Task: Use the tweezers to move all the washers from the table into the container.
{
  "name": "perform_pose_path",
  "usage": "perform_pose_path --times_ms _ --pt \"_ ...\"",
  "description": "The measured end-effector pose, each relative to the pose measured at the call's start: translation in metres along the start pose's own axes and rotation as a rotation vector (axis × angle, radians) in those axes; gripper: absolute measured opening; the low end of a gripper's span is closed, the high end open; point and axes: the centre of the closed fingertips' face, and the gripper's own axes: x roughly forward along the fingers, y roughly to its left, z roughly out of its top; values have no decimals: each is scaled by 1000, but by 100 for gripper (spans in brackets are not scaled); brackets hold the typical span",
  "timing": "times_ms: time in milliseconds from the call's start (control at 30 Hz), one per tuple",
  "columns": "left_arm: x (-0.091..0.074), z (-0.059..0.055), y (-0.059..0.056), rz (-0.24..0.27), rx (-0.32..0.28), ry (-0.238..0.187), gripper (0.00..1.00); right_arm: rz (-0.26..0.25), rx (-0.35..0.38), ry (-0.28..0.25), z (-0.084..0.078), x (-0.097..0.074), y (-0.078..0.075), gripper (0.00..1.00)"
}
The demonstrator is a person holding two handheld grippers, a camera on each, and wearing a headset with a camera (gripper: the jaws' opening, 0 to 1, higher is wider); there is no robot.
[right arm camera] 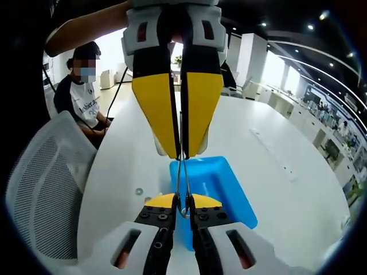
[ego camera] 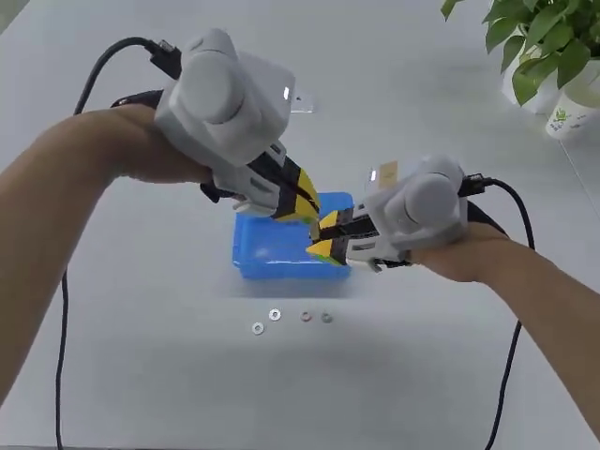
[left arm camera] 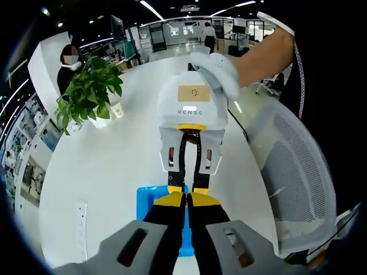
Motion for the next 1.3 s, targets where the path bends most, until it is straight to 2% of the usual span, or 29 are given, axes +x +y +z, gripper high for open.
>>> perform_pose_path --times_ms 367,633,1000,1300 --pt "10 -9 15 4 6 21 5 -3 16 6 -8 11 -16 11" --pt "23 -18 22 -2 13 43 5 6 26 28 -22 21 -25 11" --pt "40 -29 29 -3 4 53 5 27 49 56 -39 34 -32 11" --pt "51 -38 31 -14 -6 60 5 42 65 84 -51 41 -31 11"
